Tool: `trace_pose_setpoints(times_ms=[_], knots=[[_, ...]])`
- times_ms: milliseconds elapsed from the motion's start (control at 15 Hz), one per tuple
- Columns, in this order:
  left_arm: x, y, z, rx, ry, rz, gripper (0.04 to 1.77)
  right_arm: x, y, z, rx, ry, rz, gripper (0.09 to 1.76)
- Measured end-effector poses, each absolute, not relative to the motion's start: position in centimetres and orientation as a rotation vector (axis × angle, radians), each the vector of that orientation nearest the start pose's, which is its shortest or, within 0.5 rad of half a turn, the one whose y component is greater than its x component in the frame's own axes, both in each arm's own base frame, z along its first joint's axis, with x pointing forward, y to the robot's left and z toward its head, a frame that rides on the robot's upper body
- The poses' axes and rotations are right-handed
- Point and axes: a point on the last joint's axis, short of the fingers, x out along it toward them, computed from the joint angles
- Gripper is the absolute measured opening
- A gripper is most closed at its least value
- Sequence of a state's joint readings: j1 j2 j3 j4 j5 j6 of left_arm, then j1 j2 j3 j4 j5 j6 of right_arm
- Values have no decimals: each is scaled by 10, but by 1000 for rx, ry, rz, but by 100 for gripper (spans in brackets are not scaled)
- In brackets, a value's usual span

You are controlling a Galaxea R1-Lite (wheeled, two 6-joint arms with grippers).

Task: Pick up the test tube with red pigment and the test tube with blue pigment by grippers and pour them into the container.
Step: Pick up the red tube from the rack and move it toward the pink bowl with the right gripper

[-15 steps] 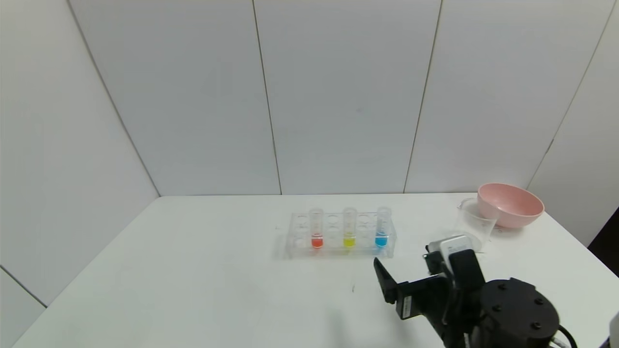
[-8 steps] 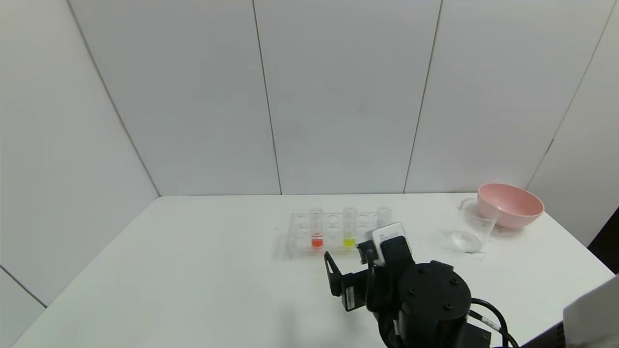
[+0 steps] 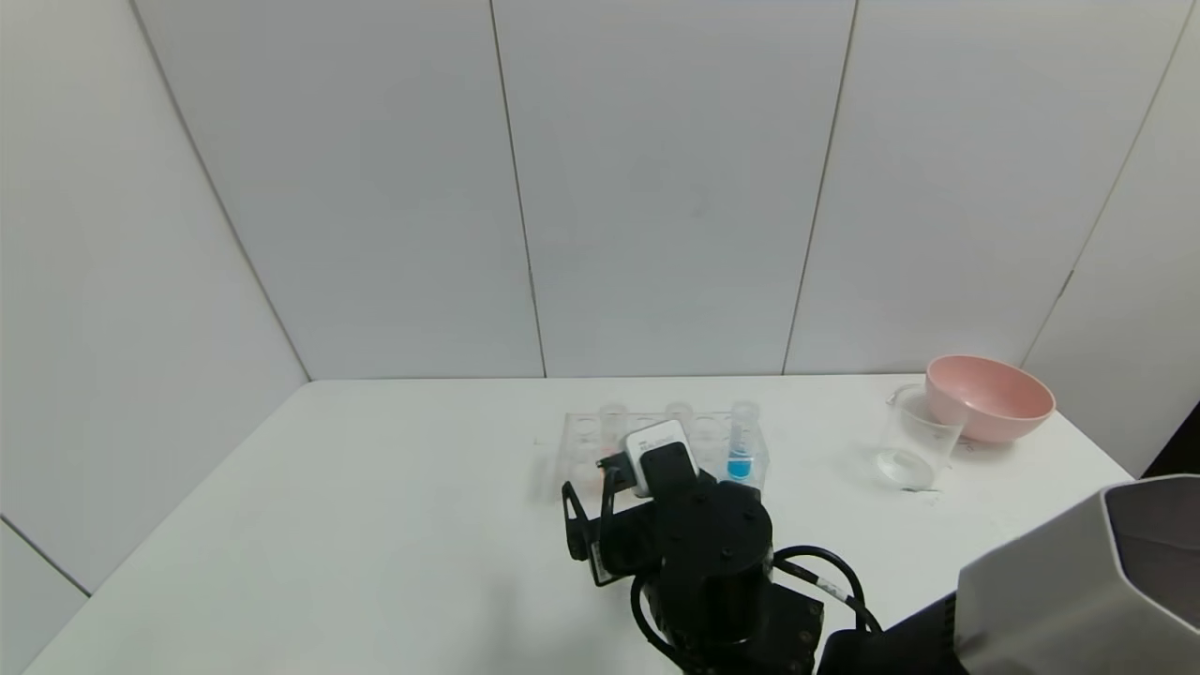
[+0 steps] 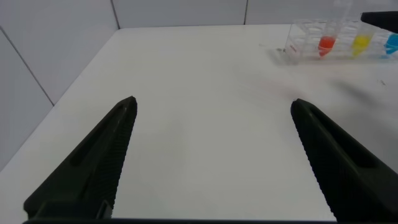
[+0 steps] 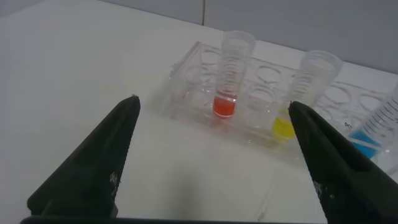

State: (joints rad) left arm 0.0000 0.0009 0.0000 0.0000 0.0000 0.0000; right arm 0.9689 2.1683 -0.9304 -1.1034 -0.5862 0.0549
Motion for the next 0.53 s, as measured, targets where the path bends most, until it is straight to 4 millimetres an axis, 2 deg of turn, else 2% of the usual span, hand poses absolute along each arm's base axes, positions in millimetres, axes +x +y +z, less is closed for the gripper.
trace_pose_setpoints(times_ms=[267,533], knots=[[-23,0,75,0,1,0,176,252,336,95,-40,109,378,171],[-23,0,75,0,1,0,176,280,344,89,-34,107,349,171]])
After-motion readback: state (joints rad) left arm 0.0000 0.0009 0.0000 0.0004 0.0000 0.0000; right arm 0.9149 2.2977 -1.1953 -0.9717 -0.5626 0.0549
